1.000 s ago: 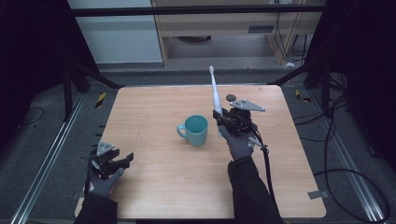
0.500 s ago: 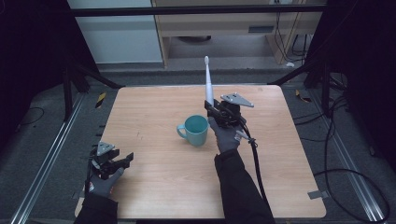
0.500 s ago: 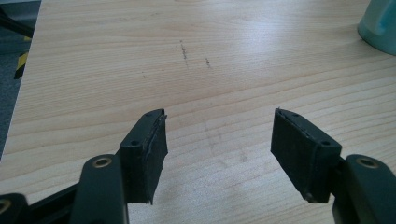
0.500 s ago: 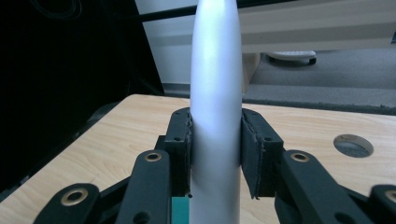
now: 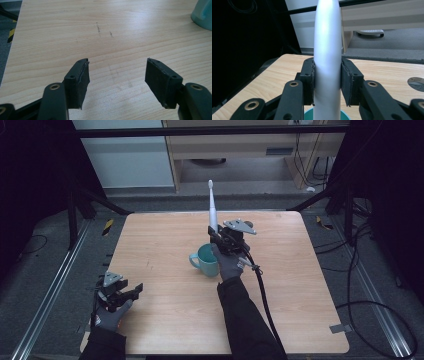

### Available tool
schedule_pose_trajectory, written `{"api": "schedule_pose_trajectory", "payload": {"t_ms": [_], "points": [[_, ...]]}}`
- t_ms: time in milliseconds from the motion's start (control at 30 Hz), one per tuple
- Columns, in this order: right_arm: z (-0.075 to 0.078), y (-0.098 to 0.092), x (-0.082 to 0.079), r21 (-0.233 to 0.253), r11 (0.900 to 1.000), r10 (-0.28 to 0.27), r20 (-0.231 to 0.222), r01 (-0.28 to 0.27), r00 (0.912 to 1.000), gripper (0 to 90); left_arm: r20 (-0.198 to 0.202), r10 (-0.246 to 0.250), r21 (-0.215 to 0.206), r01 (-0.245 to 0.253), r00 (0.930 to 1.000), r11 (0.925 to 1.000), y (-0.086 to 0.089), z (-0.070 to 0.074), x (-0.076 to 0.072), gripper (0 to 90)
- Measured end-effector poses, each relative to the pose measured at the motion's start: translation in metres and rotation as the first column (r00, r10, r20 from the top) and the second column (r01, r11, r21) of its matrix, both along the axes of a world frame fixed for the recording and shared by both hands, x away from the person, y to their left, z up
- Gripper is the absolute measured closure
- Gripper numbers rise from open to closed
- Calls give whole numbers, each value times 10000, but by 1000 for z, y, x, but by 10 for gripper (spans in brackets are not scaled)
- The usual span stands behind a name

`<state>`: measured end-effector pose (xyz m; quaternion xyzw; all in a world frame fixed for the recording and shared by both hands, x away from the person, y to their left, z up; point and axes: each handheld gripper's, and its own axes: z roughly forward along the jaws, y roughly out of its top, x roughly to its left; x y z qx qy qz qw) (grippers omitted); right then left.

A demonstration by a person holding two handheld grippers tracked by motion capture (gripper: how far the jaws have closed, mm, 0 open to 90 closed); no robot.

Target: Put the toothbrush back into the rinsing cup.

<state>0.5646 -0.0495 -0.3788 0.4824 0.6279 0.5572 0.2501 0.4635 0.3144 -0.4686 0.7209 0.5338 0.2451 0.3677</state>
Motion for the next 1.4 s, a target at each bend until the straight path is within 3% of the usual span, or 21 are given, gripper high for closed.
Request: {"api": "schedule_pose_trajectory", "payload": {"t_ms": [567, 1100, 1400], "points": [[-33, 16, 13, -309, 9995, 30, -760, -54, 9971, 662, 19, 1, 31, -1, 10000, 10000, 0, 1, -1, 349], [-50, 24, 9, -1063, 9940, 132, -1292, -271, 9915, 660, 39, 3, 27, -3, 10000, 10000, 0, 1, -1, 349], [-58, 23, 8, -1249, 9918, 61, -1662, -272, 9861, 658, 28, -14, 42, 14, 10000, 10000, 0, 1, -1, 348]]}}
